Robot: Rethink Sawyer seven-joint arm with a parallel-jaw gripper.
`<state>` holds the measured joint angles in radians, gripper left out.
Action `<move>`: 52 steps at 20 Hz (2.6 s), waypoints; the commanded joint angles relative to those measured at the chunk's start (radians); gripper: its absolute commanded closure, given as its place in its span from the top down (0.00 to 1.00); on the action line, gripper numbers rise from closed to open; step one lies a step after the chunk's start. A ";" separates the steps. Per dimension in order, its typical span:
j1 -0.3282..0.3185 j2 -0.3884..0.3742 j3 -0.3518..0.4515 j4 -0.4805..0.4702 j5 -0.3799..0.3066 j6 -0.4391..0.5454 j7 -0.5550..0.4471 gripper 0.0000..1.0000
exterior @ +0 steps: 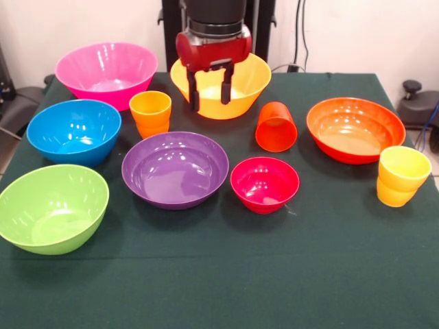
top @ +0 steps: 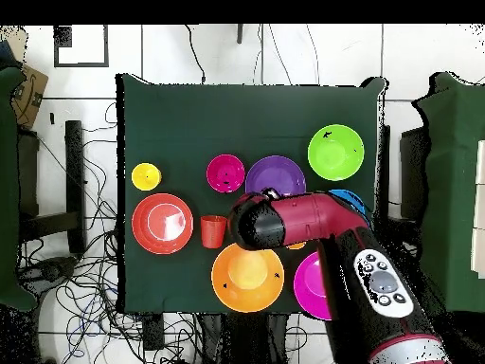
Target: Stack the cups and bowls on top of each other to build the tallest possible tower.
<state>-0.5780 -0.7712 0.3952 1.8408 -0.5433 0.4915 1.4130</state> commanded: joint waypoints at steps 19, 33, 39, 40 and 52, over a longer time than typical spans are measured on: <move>-0.141 0.123 0.222 -0.134 -0.214 0.212 -0.350 1.00; -0.165 0.137 0.264 -0.146 -0.271 0.213 -0.322 1.00; -0.169 0.146 0.272 -0.131 -0.280 0.200 -0.299 1.00; -0.166 0.149 0.269 -0.133 -0.287 0.195 -0.293 1.00; -0.220 0.179 0.297 -0.146 -0.332 0.190 -0.375 1.00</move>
<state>-0.7707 -0.6594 0.6514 1.7432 -0.7710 0.5948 1.4064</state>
